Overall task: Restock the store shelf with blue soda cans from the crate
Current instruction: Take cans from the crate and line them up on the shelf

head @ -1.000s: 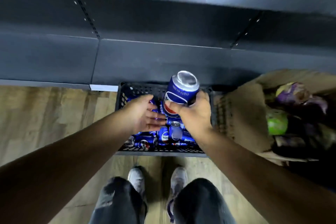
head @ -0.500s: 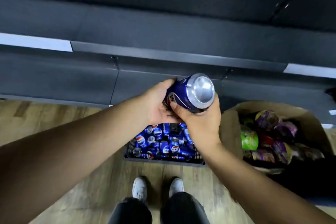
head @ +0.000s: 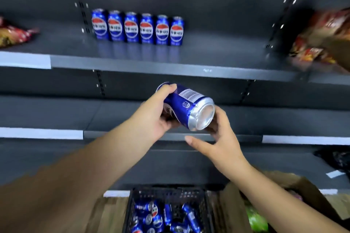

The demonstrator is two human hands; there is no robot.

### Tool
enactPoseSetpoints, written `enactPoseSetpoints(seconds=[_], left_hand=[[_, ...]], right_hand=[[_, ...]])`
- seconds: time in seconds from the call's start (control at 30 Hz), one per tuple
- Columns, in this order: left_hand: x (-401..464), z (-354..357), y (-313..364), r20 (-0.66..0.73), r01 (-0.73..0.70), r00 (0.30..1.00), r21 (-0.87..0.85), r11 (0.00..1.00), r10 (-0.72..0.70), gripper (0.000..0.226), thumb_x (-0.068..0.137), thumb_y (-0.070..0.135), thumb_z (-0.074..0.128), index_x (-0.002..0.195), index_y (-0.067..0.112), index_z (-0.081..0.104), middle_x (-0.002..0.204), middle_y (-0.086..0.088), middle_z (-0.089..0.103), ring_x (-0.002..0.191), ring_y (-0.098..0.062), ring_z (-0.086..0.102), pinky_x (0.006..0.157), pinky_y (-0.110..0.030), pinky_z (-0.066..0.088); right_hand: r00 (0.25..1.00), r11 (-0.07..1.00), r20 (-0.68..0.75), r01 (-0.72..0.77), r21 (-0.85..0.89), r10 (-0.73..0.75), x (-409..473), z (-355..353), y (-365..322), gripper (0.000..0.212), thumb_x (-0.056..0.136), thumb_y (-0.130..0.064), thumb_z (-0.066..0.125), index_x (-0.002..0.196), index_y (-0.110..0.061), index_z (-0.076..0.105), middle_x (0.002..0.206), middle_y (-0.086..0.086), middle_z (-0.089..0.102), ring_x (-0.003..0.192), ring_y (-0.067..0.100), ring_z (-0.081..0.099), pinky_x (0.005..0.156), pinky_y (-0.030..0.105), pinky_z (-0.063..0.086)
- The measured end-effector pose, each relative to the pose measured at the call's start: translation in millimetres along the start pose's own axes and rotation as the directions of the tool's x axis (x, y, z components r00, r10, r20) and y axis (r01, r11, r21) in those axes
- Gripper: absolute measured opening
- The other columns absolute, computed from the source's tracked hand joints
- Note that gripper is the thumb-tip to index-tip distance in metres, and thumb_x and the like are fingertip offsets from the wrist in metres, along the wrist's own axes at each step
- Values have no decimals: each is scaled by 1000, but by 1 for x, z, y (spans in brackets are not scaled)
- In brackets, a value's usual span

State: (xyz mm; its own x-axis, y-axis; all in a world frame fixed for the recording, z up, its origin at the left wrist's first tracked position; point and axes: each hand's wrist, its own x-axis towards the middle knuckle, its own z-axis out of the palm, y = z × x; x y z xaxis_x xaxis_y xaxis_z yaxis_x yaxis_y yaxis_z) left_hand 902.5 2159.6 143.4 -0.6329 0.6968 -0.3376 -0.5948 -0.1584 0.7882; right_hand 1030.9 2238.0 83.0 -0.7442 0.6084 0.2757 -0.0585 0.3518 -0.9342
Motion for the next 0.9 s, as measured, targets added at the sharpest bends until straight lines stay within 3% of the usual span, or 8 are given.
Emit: enactPoseSetpoints(seconds=[0.07,0.17,0.23,0.4,0.57,0.63,0.77,0.9], left_hand=[[0,3,17,-11,-74,997,9,997,74,15,82,21,66,92,11,61,77,-6,69,71,-20,66,51,-33,57],[-4,9,35,17,-172,985,63,983,172,22,80,18,68,99,9,61,88,-9,68,74,-22,66,62,-37,57],[-11,16,44,76,-262,964,99,960,255,21,78,13,68,97,8,61,84,-9,66,69,-21,64,70,-38,55],[-31,31,53,274,-480,865,202,854,421,52,57,13,74,107,10,61,89,-4,69,77,-17,66,89,-54,48],[-38,34,59,349,-529,825,200,825,445,113,39,24,81,141,8,37,110,-2,68,86,-13,68,79,-34,52],[-44,34,60,394,-527,811,169,833,433,103,43,22,80,137,7,42,103,0,70,86,-14,68,76,-31,54],[-54,40,65,503,-489,770,69,870,393,37,62,11,63,99,9,65,87,-5,70,81,-19,67,86,-36,52],[-56,49,69,458,-465,790,14,885,407,26,63,20,67,87,11,70,82,-6,71,76,-18,67,83,-40,54]], right_hand=[[990,979,117,-99,179,79,10,-14,-14,82,46,-30,77,121,-30,46,122,-7,60,112,10,59,90,26,46],[879,597,424,-465,654,219,23,-26,-36,82,32,-22,85,109,-21,56,118,8,61,107,31,60,82,37,48],[835,472,510,-541,696,205,29,-28,-51,77,37,-30,88,109,-21,59,125,13,58,111,38,57,83,41,49],[775,485,619,-593,643,127,33,-22,-71,95,46,-55,86,124,-8,61,128,23,56,114,39,57,86,42,52],[749,340,661,-613,713,-35,26,-30,-82,78,61,-34,85,125,1,58,123,29,57,107,46,59,83,45,55],[813,351,582,-539,766,-20,24,-29,-89,72,51,-21,89,115,2,64,115,31,60,98,50,62,77,47,56],[916,423,401,-358,832,-12,18,-27,-101,62,41,-21,93,96,-2,72,107,25,66,87,40,67,75,50,56],[961,617,277,-214,757,-7,14,-18,-104,70,40,-38,92,101,-9,72,107,19,69,88,33,67,74,40,57]])
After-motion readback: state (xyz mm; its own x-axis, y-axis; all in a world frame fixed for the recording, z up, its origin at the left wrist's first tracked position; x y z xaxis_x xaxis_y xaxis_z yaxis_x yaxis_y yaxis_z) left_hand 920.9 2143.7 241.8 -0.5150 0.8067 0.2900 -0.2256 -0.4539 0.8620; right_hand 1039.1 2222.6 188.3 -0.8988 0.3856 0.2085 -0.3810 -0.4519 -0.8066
